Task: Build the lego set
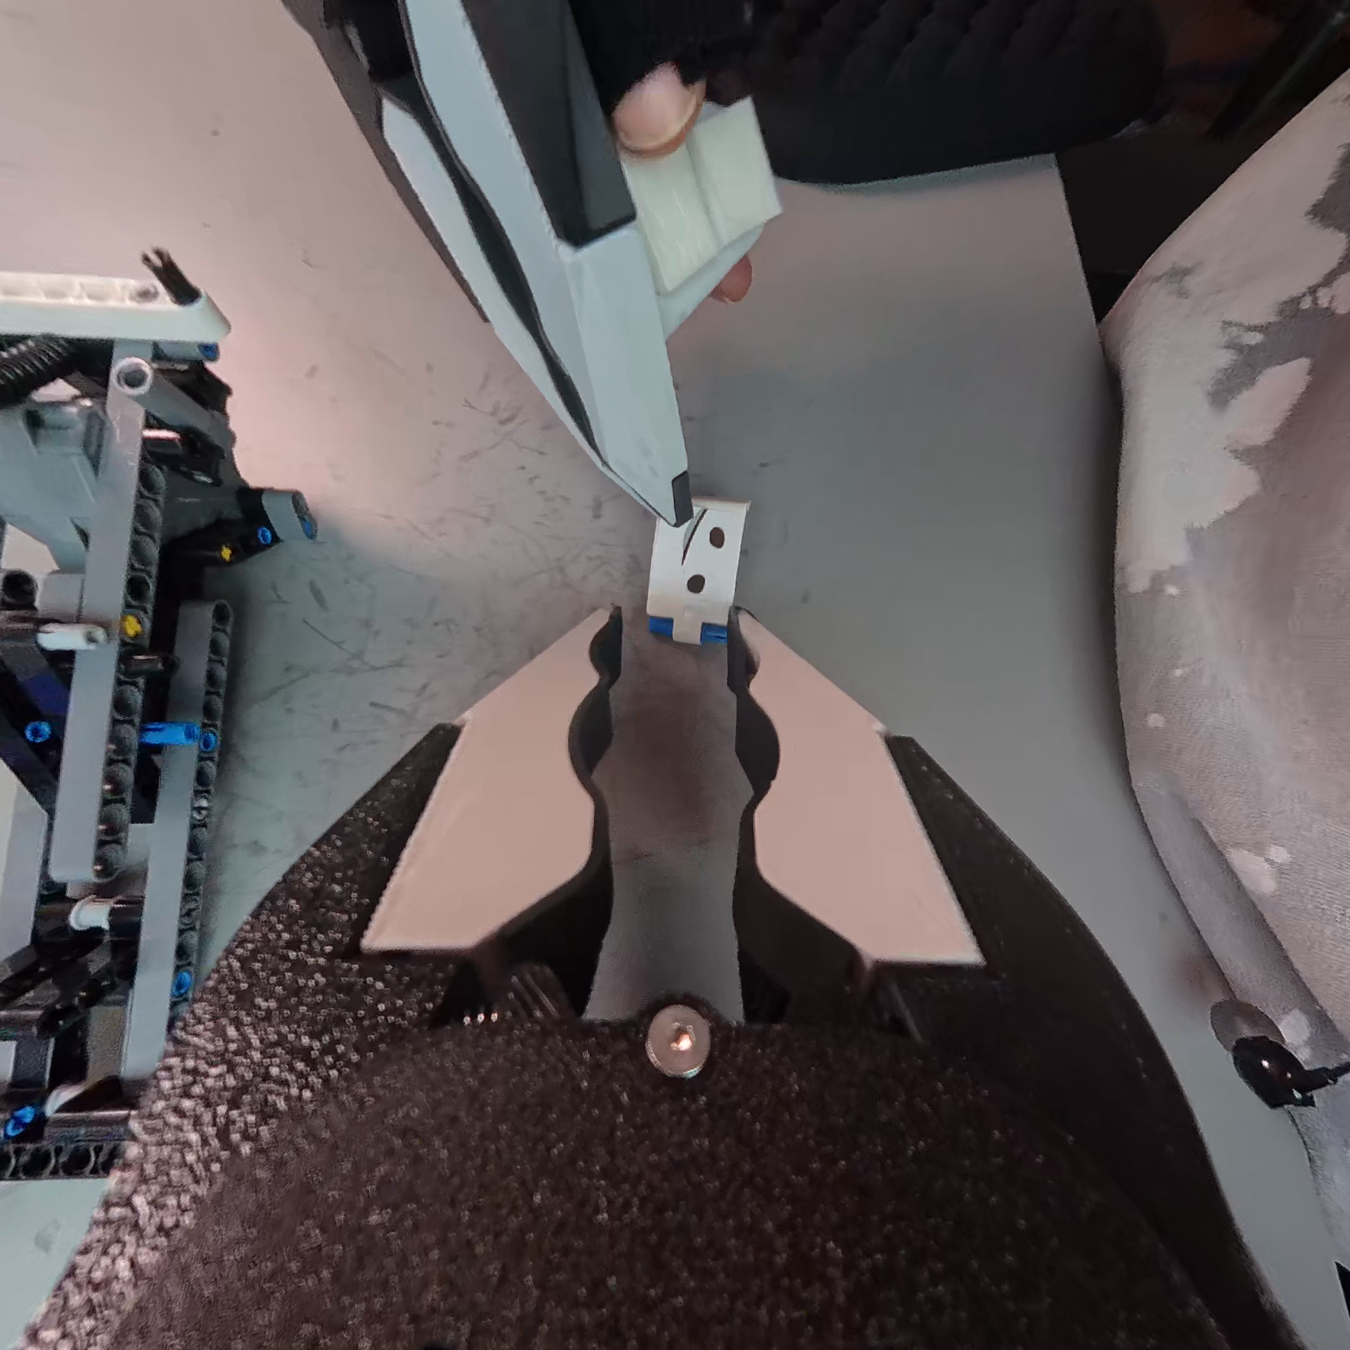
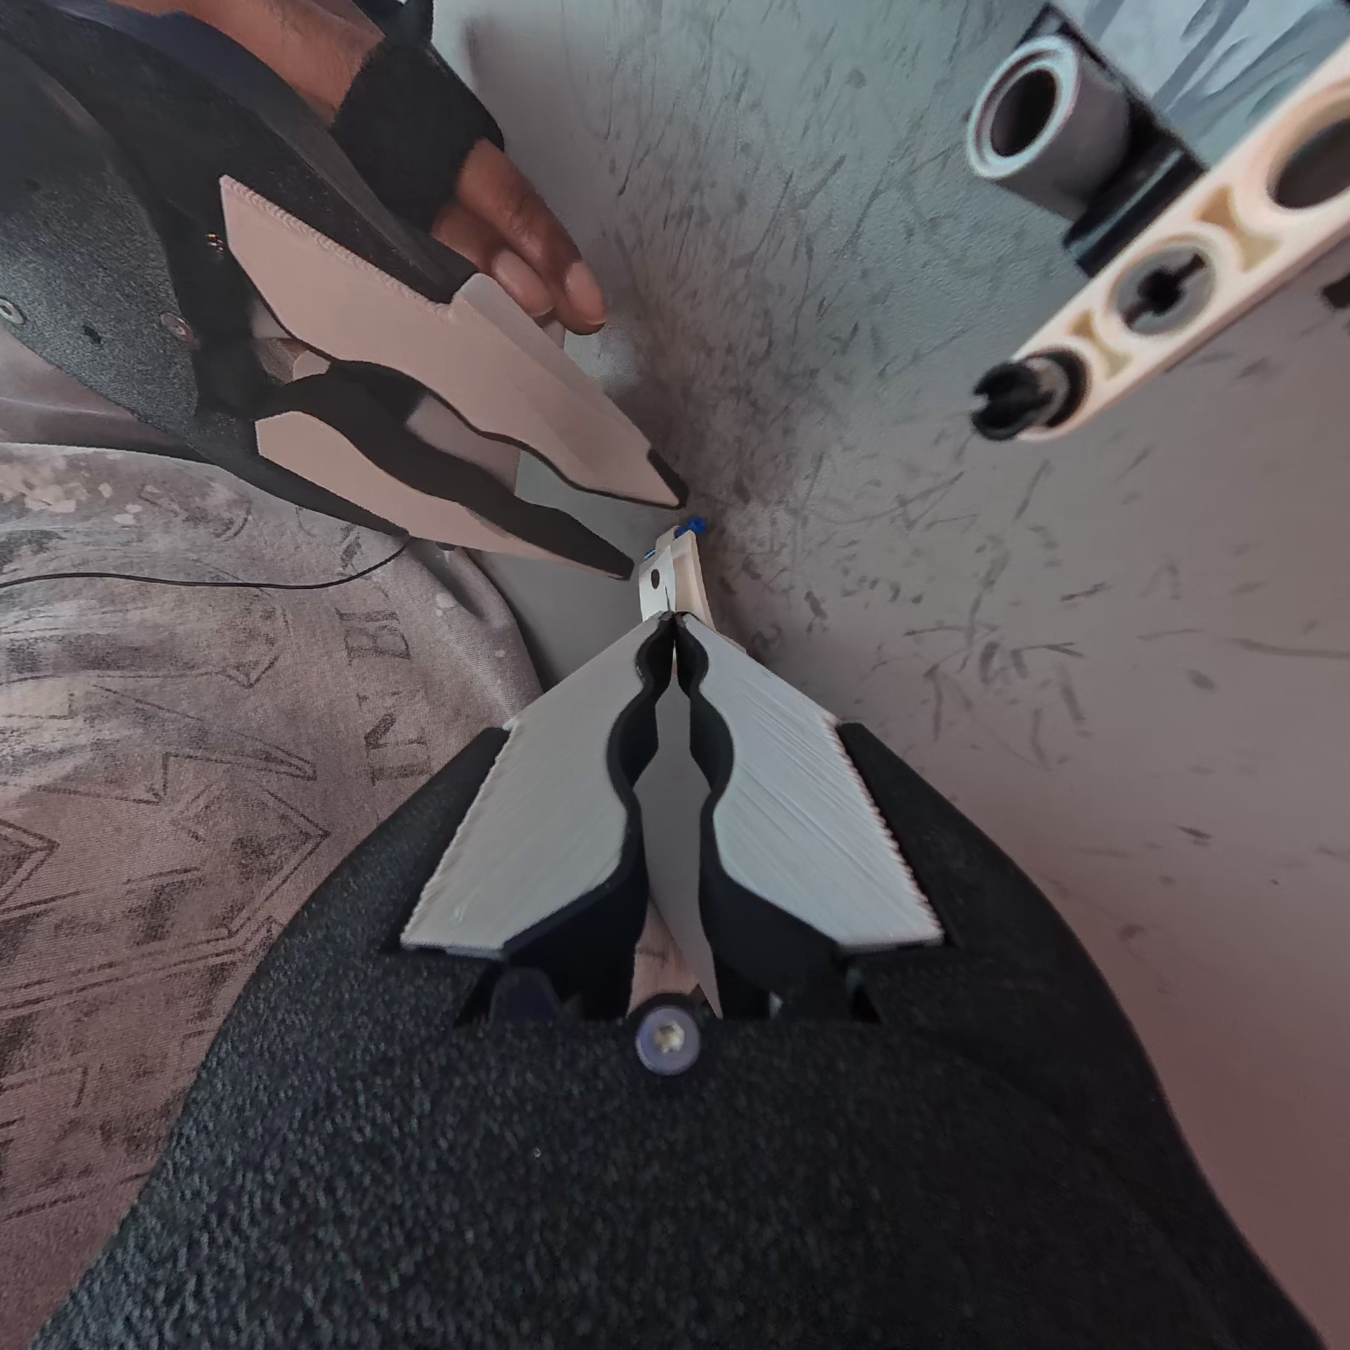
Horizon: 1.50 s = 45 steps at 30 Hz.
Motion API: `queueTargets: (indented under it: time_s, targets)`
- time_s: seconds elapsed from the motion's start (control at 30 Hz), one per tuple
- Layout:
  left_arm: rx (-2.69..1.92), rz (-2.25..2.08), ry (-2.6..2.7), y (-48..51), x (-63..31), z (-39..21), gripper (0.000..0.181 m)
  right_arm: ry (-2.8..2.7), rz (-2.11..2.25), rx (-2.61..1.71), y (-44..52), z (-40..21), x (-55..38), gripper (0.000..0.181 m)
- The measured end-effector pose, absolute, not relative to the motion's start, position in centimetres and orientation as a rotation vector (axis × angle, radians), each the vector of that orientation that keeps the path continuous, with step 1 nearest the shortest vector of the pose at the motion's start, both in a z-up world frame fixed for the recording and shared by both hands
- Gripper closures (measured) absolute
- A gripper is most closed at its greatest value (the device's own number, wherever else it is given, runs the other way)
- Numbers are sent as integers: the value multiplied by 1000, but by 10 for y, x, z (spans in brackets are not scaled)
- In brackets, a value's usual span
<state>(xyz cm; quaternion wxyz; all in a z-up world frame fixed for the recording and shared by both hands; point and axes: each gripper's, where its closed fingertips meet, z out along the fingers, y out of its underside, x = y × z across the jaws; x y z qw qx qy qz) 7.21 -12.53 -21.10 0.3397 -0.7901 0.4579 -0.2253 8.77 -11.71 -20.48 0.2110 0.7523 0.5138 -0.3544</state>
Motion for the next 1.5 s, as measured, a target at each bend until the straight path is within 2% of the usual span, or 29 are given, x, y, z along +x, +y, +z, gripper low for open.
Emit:
queueTargets:
  time_s: [0.4, 0.57, 0.7, 0.77, 0.8, 0.9, 0.97, 1.07, 1.33, 1.5]
  targets:
    - [-1961, -572, 1292, -135, 89, -212, 170, 1433, -992, 2081, -119, -204, 88, 181]
    - [-1966, -587, 1282, -136, 89, -212, 169, 1437, -998, 2084, -119, -204, 88, 181]
    - [-1954, -594, 1223, -129, 85, -202, 159, 1441, -1003, 2088, -119, -204, 88, 181]
    - [-1960, -604, 1163, -123, 82, -197, 146, 1443, -1006, 2086, -119, -204, 87, 181]
    - [-1981, -604, 1159, -122, 81, -201, 137, 1447, -1005, 2084, -120, -204, 87, 181]
    - [-2050, -562, 1211, -122, 82, -221, 131, 1456, -1001, 2079, -120, -204, 87, 181]
    - [-2073, -568, 1240, -124, 85, -225, 137, 1461, -1002, 2075, -120, -204, 86, 181]
    - [-2075, -563, 1256, -123, 87, -226, 156, 1463, -1007, 2074, -120, -204, 86, 181]
    - [-2047, -533, 1260, -125, 88, -227, 156, 1534, -984, 2079, -120, -205, 87, 180]
    - [-2056, -546, 1251, -125, 88, -227, 156, 1841, -905, 2062, -123, -203, 87, 171]
